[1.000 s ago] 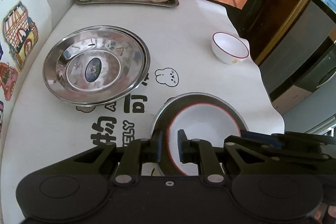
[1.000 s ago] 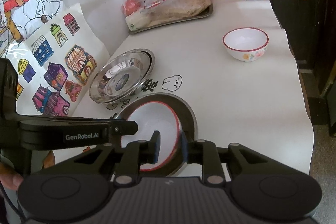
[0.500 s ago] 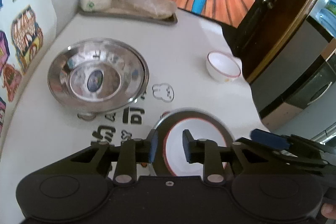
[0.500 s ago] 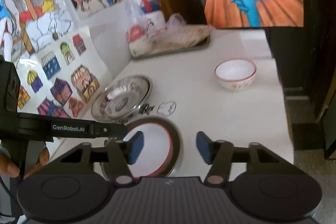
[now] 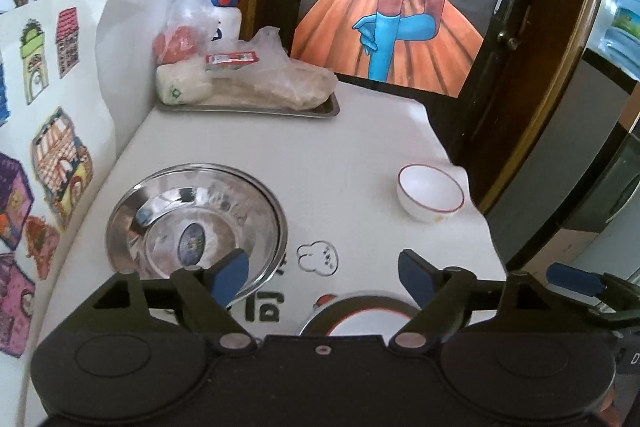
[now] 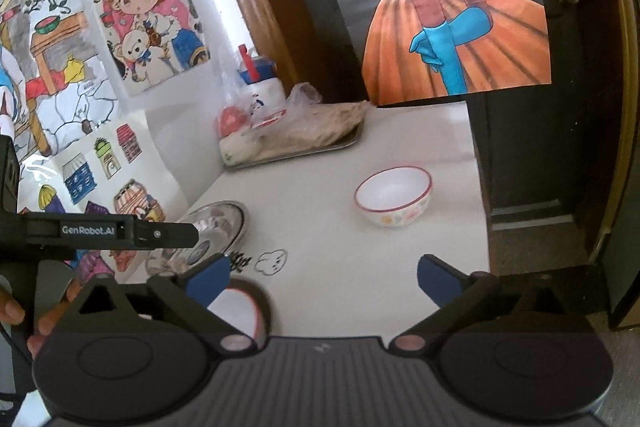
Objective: Organize plates and bowls
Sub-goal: 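Move both grippers toward the second white red-rimmed bowl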
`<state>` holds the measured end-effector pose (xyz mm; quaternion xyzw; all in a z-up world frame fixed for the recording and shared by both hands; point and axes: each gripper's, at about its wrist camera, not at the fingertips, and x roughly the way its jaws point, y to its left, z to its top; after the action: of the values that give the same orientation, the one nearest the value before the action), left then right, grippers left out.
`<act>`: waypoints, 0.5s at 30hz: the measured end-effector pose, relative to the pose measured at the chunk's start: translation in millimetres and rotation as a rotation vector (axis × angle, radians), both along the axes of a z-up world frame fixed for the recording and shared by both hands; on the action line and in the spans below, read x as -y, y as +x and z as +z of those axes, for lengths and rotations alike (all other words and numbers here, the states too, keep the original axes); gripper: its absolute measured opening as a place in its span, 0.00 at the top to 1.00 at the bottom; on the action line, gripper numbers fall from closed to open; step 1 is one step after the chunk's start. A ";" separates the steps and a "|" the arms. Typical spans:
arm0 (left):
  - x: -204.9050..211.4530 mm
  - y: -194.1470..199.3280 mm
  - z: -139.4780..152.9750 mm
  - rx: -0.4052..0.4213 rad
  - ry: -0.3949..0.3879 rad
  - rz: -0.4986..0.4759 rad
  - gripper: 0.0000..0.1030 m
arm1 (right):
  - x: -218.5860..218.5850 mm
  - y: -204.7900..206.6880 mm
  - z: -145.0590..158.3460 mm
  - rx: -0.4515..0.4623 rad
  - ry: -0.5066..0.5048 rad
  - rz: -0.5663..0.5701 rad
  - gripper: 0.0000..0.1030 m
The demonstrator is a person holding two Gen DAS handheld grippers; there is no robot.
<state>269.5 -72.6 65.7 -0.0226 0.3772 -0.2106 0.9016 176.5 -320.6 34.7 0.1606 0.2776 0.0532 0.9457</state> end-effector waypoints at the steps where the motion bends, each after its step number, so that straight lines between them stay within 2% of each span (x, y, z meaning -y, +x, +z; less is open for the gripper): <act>1: 2.3 3.4 -0.4 -0.003 -0.004 -0.003 0.15 | 3.8 1.9 -1.3 0.001 0.000 -0.003 0.00; 15: 49.6 61.9 -14.5 -0.016 -0.026 -0.043 0.07 | 55.4 46.7 -27.8 -0.015 -0.027 -0.054 0.00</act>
<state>331.3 -122.3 51.2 -0.0280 0.3819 -0.2348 0.8934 223.2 -376.0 6.9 0.1556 0.2810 0.0227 0.9467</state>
